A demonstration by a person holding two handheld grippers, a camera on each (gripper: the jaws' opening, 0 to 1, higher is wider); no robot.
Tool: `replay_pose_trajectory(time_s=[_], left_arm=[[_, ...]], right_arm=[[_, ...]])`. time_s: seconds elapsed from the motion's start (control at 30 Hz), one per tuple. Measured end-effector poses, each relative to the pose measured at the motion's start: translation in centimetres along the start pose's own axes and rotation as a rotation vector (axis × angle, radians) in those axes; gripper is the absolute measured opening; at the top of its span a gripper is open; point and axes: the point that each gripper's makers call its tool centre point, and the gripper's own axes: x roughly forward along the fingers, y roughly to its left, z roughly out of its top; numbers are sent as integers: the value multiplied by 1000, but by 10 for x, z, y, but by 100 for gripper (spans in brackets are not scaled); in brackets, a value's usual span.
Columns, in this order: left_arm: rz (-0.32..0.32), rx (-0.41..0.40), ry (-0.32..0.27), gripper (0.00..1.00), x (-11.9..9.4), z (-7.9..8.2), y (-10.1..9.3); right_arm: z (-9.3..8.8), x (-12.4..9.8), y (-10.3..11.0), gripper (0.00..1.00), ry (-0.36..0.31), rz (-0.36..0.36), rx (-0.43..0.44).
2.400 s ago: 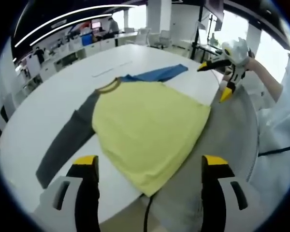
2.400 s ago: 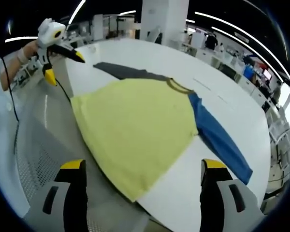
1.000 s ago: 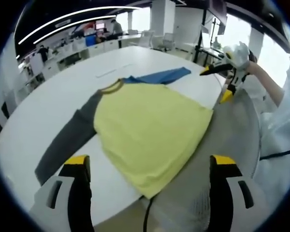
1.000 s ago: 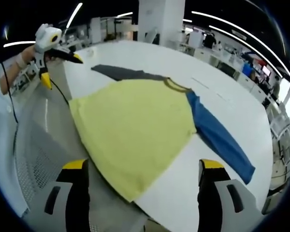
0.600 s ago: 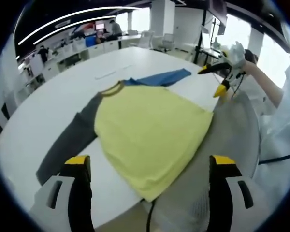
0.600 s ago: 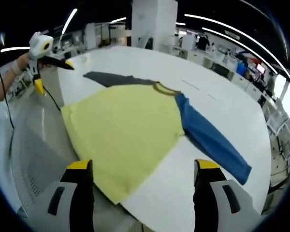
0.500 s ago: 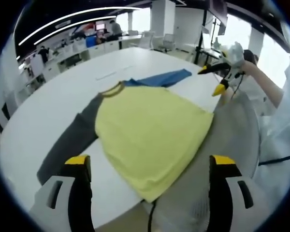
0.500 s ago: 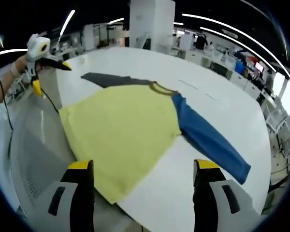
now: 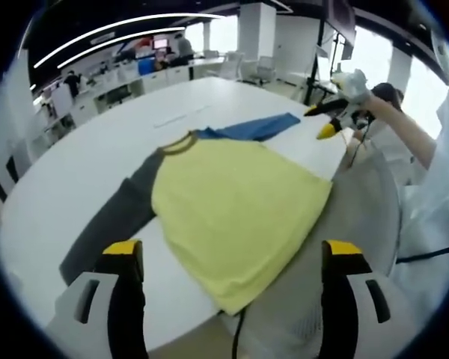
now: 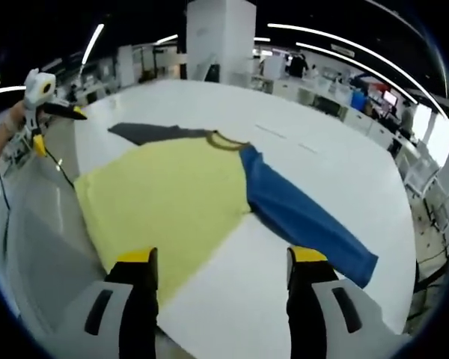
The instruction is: Fold the garment on the visible template until the final outline fits inside the template.
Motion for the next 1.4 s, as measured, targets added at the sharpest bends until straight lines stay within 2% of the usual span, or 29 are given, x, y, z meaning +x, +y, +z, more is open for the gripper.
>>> replay_pose_trajectory(time_s=[0.3, 0.63, 0.9, 1.1, 1.3, 1.4], left_arm=[[-1, -25, -8, 93, -2, -1, -2], [32, -32, -26, 91, -4, 4, 1], [32, -31, -24, 89, -4, 7, 0], [27, -34, -19, 88, -3, 6, -3], [36, -39, -13, 88, -5, 4, -1], [36, -43, -10, 87, -5, 4, -1]], right_arm=[[3, 1, -31, 59, -13, -49, 8], [-12, 2, -67, 50, 8, -111, 35], [-26, 5, -101, 47, 21, -143, 66], [-34, 5, -110, 47, 38, -171, 93], [-47, 9, -154, 47, 34, -204, 144], [-44, 15, -154, 49, -27, -119, 241]])
